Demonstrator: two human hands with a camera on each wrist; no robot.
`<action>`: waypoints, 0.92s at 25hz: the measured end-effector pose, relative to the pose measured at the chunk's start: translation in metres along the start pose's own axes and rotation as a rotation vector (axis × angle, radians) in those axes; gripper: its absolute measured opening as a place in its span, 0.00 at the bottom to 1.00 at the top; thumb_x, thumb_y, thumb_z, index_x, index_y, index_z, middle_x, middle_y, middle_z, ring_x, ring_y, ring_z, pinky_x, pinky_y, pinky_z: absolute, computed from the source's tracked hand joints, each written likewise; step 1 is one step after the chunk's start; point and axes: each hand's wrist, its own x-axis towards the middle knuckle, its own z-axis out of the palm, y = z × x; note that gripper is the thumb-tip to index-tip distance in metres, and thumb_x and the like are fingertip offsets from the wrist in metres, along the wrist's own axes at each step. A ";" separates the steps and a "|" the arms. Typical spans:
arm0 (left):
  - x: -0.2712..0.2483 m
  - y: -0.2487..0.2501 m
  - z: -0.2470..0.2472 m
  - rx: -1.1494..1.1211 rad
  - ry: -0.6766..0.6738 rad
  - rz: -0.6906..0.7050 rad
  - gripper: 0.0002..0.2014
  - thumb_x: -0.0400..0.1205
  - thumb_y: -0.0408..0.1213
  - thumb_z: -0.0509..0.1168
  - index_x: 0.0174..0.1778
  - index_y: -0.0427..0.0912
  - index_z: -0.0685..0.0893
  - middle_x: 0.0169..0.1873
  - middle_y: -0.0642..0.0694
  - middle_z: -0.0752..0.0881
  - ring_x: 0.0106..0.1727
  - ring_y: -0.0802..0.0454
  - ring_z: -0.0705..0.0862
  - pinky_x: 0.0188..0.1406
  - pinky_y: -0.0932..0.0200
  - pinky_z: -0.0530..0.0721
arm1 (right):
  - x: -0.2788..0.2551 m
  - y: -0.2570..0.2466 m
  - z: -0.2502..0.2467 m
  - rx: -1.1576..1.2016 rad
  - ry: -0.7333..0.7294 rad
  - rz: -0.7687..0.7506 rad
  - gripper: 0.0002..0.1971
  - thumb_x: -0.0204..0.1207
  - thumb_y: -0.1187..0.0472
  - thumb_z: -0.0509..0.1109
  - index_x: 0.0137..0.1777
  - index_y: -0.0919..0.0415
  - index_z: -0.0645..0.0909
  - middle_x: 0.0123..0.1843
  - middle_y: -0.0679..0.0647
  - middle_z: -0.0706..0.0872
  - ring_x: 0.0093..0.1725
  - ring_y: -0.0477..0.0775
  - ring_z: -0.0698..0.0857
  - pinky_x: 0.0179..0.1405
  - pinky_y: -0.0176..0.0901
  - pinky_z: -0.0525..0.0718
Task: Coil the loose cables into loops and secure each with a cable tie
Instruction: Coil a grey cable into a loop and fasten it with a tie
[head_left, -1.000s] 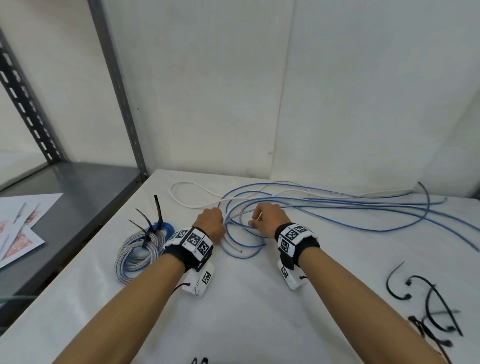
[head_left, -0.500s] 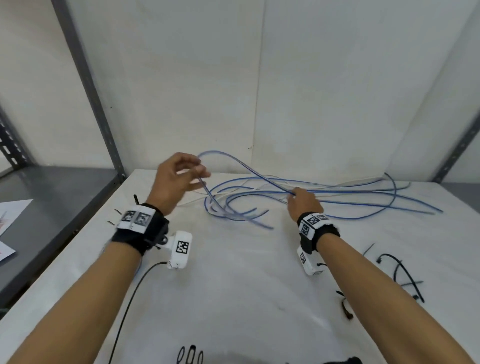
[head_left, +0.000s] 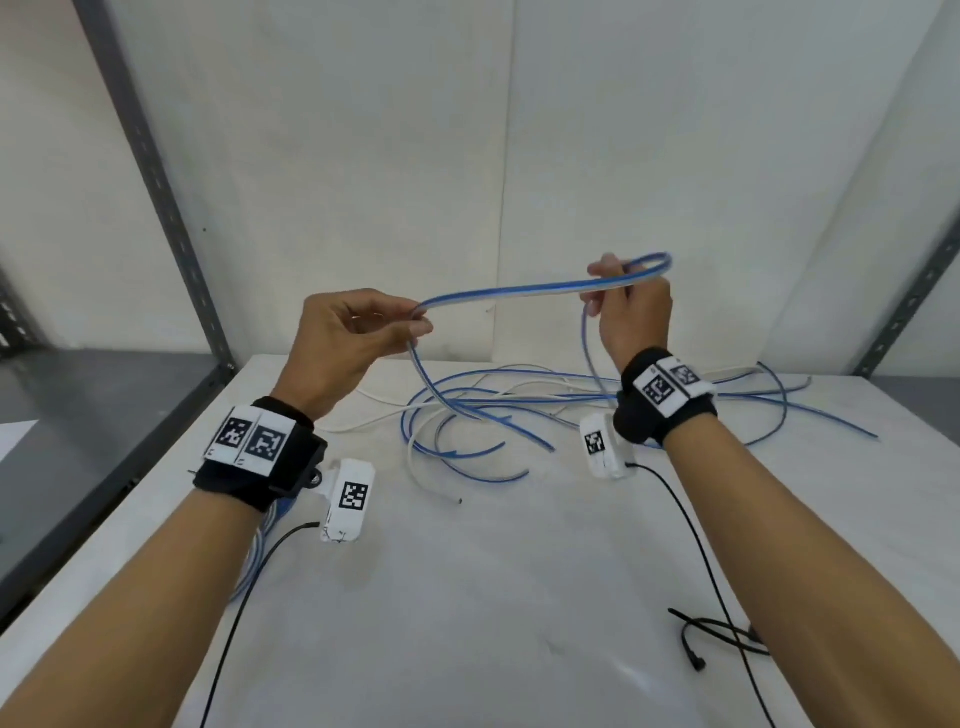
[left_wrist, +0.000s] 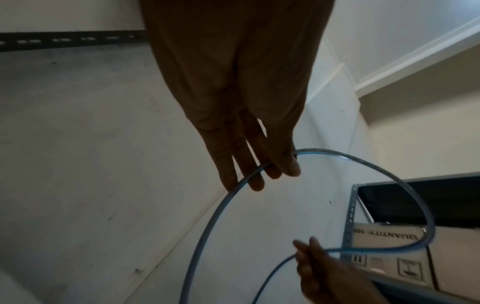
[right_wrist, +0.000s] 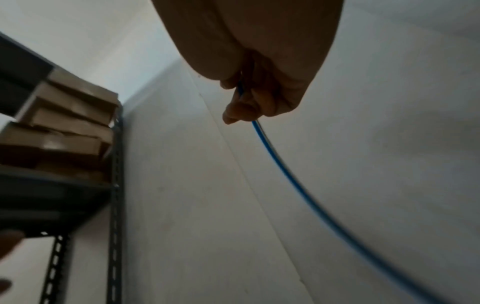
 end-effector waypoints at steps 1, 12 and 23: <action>0.001 0.004 0.001 0.091 -0.017 0.040 0.07 0.73 0.29 0.80 0.44 0.41 0.93 0.41 0.43 0.95 0.48 0.44 0.93 0.57 0.45 0.91 | 0.007 -0.012 0.003 0.087 -0.002 -0.012 0.16 0.90 0.56 0.60 0.47 0.62 0.86 0.33 0.54 0.88 0.27 0.44 0.84 0.33 0.38 0.83; 0.037 0.034 0.000 0.379 0.081 0.251 0.06 0.85 0.41 0.73 0.49 0.43 0.92 0.29 0.50 0.84 0.27 0.58 0.78 0.23 0.67 0.77 | -0.005 0.037 0.029 0.071 -0.219 0.233 0.10 0.86 0.61 0.68 0.43 0.52 0.86 0.32 0.50 0.89 0.26 0.48 0.84 0.31 0.41 0.78; 0.029 -0.048 0.022 0.281 0.299 0.108 0.09 0.87 0.40 0.68 0.46 0.43 0.92 0.34 0.48 0.88 0.33 0.61 0.77 0.34 0.67 0.73 | -0.035 0.070 -0.003 -0.237 0.060 -0.005 0.33 0.75 0.78 0.57 0.81 0.61 0.71 0.65 0.60 0.82 0.64 0.59 0.83 0.65 0.52 0.82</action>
